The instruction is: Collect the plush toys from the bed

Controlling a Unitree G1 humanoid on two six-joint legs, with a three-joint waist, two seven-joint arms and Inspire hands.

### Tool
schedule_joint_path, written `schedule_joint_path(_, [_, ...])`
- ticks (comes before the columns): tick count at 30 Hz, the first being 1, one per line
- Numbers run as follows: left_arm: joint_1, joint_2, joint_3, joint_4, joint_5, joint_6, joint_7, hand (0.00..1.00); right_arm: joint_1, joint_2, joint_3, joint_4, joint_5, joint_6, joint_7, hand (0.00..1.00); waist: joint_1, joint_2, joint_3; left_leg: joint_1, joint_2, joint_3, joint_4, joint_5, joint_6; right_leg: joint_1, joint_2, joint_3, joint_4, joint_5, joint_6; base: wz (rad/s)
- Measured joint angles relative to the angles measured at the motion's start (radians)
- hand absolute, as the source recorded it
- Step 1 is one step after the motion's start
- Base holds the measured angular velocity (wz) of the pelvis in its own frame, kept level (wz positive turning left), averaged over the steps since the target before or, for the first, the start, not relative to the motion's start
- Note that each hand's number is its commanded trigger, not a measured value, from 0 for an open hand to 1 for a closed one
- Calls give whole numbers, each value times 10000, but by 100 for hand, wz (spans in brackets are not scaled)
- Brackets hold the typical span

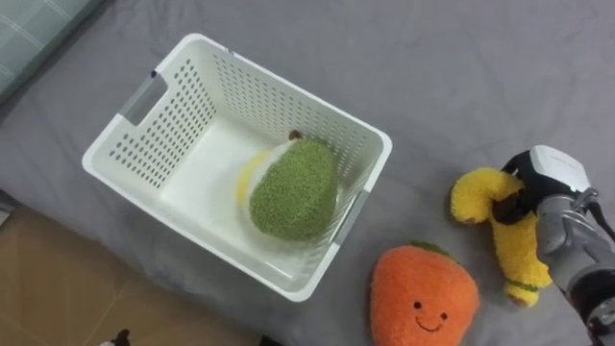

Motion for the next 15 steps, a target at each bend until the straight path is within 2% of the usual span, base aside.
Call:
schedule_joint_path(4, [10,54,53,-76,19,-3,13,0,5,0,-15,-76,52,8,32,100,-28,-105,-89,185,56,200,-13,0,0,91,8,185,37,31,-19,-15])
schedule_joint_path(7, [165,79,56,-235,-76,-16,26,0,21,0,-21,-272,294,0,162,100,-281,-99,-166,619,72,293,-98,-2,-1,479,33,271,-21,56,-14,-8])
schedule_joint_path(10, [245,70,278,-202,-66,-24,98,0,519,3,-653,-1156,173,-1,260,100,-476,-179,-291,1149,92,418,-397,16,-2,840,76,385,-25,56,-14,-11])
schedule_joint_path(11, [369,69,310,-202,-67,-24,211,0,763,2,-828,-1615,167,20,271,100,-538,-217,-379,1352,103,522,-504,24,-3,951,85,466,-27,55,-13,-25])
schedule_joint_path(12, [517,65,433,-209,-73,-22,252,0,990,1,-893,-2221,160,87,298,100,-600,-243,-415,1552,117,603,-583,24,-3,1068,99,555,-27,55,-13,-29])
schedule_joint_path(15, [814,44,509,-196,-72,-9,406,0,1380,1,-923,-3856,65,146,460,100,-920,-253,-446,2025,149,868,-738,25,-8,1377,131,763,-29,56,-13,-27])
